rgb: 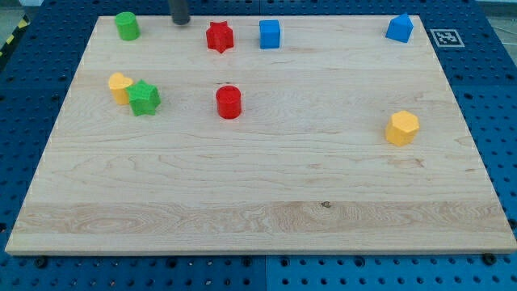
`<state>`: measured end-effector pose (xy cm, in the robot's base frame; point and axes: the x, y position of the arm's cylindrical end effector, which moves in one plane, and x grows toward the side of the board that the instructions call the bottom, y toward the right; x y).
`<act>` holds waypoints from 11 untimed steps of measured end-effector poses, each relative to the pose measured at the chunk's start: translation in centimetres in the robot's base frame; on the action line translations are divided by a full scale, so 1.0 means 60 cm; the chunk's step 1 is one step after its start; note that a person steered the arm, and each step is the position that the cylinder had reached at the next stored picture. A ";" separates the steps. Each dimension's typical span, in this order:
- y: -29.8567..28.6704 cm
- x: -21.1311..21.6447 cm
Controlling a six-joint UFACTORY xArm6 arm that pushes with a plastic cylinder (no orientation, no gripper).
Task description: Move red star towards red circle
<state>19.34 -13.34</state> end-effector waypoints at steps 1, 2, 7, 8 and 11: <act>0.046 0.006; 0.056 0.047; 0.133 0.123; 0.150 0.147; 0.159 0.204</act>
